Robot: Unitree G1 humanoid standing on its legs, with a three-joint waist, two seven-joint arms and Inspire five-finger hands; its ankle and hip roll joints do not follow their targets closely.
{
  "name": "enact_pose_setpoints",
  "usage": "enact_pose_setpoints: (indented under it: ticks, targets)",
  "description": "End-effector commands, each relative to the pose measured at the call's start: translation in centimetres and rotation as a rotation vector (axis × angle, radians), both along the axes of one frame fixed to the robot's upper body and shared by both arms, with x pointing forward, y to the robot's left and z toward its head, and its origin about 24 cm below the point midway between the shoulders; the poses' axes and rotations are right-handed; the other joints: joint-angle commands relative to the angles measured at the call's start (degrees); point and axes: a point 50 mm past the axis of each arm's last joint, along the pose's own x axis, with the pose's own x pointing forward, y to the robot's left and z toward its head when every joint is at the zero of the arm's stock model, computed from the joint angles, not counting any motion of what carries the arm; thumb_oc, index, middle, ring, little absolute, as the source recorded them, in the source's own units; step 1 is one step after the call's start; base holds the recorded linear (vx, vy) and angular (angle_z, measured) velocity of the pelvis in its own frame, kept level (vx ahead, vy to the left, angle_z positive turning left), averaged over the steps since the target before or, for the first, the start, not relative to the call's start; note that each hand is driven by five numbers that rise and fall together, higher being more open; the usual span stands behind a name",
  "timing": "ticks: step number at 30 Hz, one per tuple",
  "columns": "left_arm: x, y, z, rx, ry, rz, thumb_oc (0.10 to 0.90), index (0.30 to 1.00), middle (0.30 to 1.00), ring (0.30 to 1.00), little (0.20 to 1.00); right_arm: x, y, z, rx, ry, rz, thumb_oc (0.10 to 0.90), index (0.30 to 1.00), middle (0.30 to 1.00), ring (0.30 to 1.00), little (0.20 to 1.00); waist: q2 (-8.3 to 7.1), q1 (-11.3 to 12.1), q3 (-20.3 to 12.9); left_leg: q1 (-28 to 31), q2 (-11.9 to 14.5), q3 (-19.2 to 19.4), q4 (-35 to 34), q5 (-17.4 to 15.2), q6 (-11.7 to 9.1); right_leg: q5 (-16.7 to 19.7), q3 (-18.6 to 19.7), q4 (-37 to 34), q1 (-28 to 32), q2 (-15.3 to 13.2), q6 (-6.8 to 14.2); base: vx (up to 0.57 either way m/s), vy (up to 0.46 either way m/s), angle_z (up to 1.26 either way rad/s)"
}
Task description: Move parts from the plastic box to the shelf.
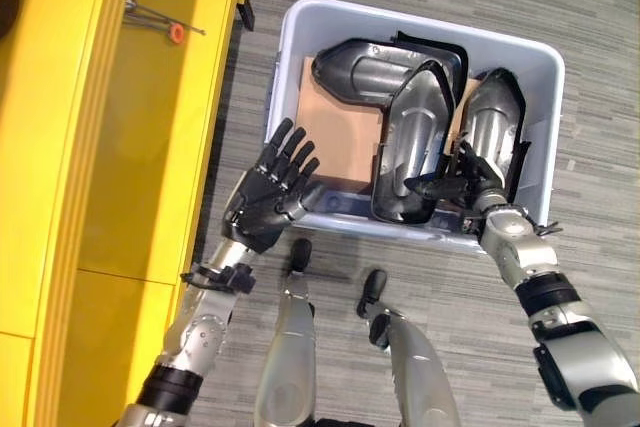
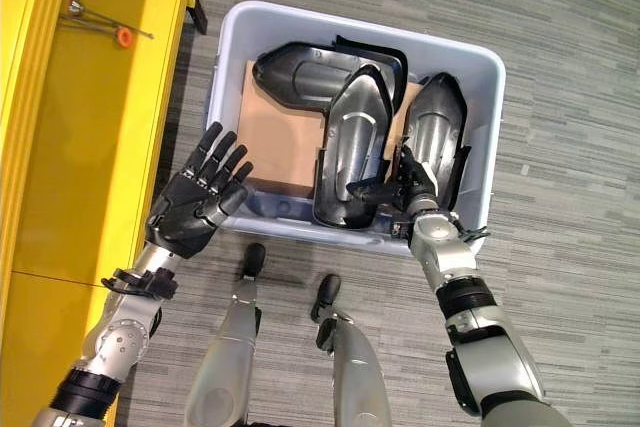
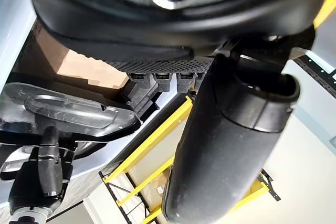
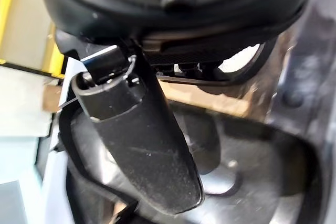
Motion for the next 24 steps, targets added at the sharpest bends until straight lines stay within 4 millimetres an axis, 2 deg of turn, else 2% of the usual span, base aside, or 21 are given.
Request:
enact_pose_setpoints:
  ticks: [1,3,6,9,14,18,20,22,23,24]
  targets:
    - [-0.6,-1.2,2.5,-0.057,-0.160,-0.049,0.900,1.000,1.000,1.000,1.000,0.2,2.2,6.2,-0.057,-0.285,0.140,0.900,1.000,1.000,1.000,1.000,2.14,-0.5,-3.9,-1.6,-3.4,1.0,-1.7,2.7,4.0,1.6,3.8,1.5,-0.4,2.7,0.2,0.00,0.000,0.00]
    - [-0.7,-1.2,2.5,-0.061,-0.159,-0.048,0.900,1.000,1.000,1.000,1.000,0.0,2.7,6.3,-0.059,-0.299,0.154,0.900,1.000,1.000,1.000,1.000,2.20,-0.5,-3.9,-1.8,-3.4,1.0,-1.6,2.7,4.0,1.6,3.8,1.7,-0.7,2.6,0.2,-0.01,0.021,0.00]
    - [-1.2,-1.2,2.2,-0.079,-0.162,-0.029,0.900,1.000,1.000,1.000,1.000,-1.7,5.9,7.1,-0.129,-0.387,0.248,0.900,1.000,1.000,1.000,1.000,2.25,-1.3,-3.7,-2.3,-3.8,1.4,-1.4,2.8,4.4,1.9,4.1,2.4,-1.7,2.5,0.4,-0.03,0.085,0.00]
    - [-1.3,-1.1,2.1,-0.083,-0.163,-0.022,0.900,1.000,1.000,1.000,1.000,-2.0,6.2,6.5,-0.121,-0.360,0.220,0.900,1.000,1.000,1.000,1.000,2.24,-1.6,-3.7,-2.5,-3.9,1.5,-1.5,2.8,4.4,2.0,4.2,2.4,-2.1,2.4,0.5,-0.02,0.039,0.01]
    - [-1.1,-1.4,2.1,-0.088,-0.165,-0.021,0.900,1.000,1.000,1.000,1.000,-1.4,5.3,5.6,-0.112,-0.316,0.096,0.900,1.000,1.000,1.000,1.000,2.38,-1.5,-3.2,-2.7,-4.2,1.7,-1.3,2.6,4.5,1.7,4.2,3.1,-2.5,2.1,0.5,0.00,0.000,0.00]
    - [-0.6,-1.6,2.0,-0.090,-0.164,-0.037,0.900,1.000,1.000,1.000,1.000,0.4,2.1,3.3,-0.167,-0.148,-0.058,0.900,1.000,1.000,1.000,1.000,3.14,-0.6,-2.6,-3.3,-4.5,1.6,-1.1,2.5,4.5,1.5,3.5,4.0,-3.3,1.7,0.6,-0.01,0.002,0.02]
    - [-0.5,-1.7,2.0,-0.091,-0.164,-0.042,0.900,1.000,1.000,1.000,1.000,0.7,1.4,2.3,-0.162,-0.084,-0.078,0.900,1.000,1.000,1.000,1.000,3.35,-0.5,-2.5,-3.5,-4.7,1.6,-1.0,2.5,4.5,1.5,3.4,4.2,-3.6,1.6,0.5,0.00,0.000,0.00]
    - [-0.4,-1.9,1.9,-0.092,-0.163,-0.048,0.900,1.000,1.000,1.000,1.000,0.8,0.4,0.7,-0.120,0.014,-0.122,0.531,0.484,0.484,0.484,0.484,3.74,-0.2,-2.3,-3.9,-4.8,1.7,-0.9,2.6,4.5,1.4,3.2,4.5,-4.1,1.5,0.5,0.00,0.000,0.00]
    - [-0.3,-2.0,1.9,-0.094,-0.162,-0.052,0.900,1.000,1.000,1.000,1.000,0.8,-0.3,-0.4,-0.110,0.075,-0.162,0.400,0.300,0.300,0.300,0.300,3.97,0.0,-2.1,-4.1,-5.0,1.6,-0.8,2.6,4.5,1.2,3.1,4.8,-4.4,1.4,0.4,0.00,0.000,0.00]
    - [-0.2,-2.1,1.9,-0.097,-0.163,-0.056,0.900,1.000,1.000,1.000,1.000,0.8,-0.6,-1.1,-0.087,0.114,-0.189,0.400,0.300,0.300,0.300,0.300,4.20,0.1,-1.9,-4.3,-5.1,1.7,-0.7,2.6,4.5,1.2,3.1,5.1,-4.6,1.4,0.4,-0.01,0.034,0.01]
